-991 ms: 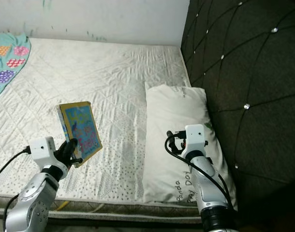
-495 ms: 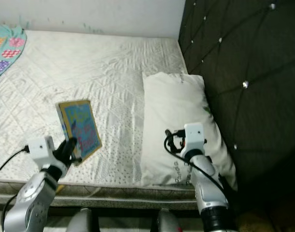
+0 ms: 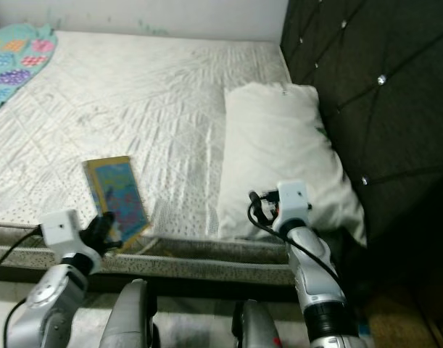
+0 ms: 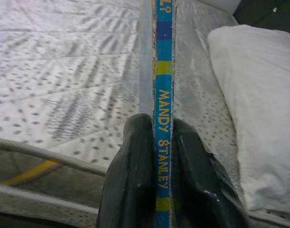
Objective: Clean up the room
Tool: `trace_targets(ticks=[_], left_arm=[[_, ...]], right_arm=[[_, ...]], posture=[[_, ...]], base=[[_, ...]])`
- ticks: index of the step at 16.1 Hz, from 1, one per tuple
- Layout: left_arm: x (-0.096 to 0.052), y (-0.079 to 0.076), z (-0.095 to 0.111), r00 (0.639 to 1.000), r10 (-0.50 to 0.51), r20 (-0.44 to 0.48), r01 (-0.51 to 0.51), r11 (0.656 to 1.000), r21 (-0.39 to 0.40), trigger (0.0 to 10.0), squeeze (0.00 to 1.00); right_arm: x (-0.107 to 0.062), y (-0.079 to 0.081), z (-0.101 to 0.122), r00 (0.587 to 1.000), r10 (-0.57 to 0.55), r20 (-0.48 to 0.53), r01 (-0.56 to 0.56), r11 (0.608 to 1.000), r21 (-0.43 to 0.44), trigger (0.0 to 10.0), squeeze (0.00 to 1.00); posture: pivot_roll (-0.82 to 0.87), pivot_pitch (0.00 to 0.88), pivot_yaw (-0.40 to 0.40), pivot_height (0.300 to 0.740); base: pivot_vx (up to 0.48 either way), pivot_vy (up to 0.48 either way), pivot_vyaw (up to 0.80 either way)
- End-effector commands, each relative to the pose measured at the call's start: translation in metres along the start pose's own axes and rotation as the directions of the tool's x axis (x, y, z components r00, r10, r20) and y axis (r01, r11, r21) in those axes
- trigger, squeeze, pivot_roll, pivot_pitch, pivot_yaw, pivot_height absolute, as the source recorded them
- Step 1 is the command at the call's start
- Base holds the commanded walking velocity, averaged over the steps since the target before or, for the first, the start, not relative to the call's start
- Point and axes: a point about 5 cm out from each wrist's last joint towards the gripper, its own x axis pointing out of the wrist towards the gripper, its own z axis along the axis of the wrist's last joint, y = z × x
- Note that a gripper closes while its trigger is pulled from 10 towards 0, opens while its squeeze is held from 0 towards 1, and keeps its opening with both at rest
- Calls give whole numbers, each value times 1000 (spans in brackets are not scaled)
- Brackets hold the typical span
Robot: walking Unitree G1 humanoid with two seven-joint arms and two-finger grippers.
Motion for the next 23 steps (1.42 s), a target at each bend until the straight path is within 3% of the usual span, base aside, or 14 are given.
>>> trace_targets(ticks=[1,5,10,14,16,22,23], left_arm=[[4,-8,14,998,-27,58,27,1000,10,10000,0],[0,-10,15,998,-15,67,15,1000,3,10000,0],[-27,-10,14,998,30,50,-29,999,-22,10000,0],[-24,-20,17,999,18,49,-17,999,-28,10000,0],[-25,-23,18,999,2,41,-1,1000,-26,10000,0],[-20,-23,22,998,3,57,-1,1000,-24,10000,0],[-16,-22,30,996,10,91,-9,1000,-14,10000,0]], right_arm=[[1,-1,4,1000,3,16,-3,1000,0,10000,0],[0,1,3,1000,29,11,-29,1000,-6,10000,0],[-24,8,-9,995,80,-52,-80,997,-3,10000,0],[-29,16,-1,995,95,-38,-94,995,40,10000,0],[-29,19,1,994,104,-29,-102,992,69,10000,0],[-24,18,3,996,84,-33,-81,993,87,10000,0],[-19,19,11,997,75,5,-76,990,121,10000,0]], posture=[[-38,124,-34,620],[-37,159,-57,620],[-53,264,-102,620],[-50,268,-93,620],[-44,274,-89,600],[-39,251,-82,585],[-33,240,-81,585]], base=[[0,0,0],[0,0,0],[0,0,0],[0,0,0],[0,0,0],[0,0,0],[0,0,0]])
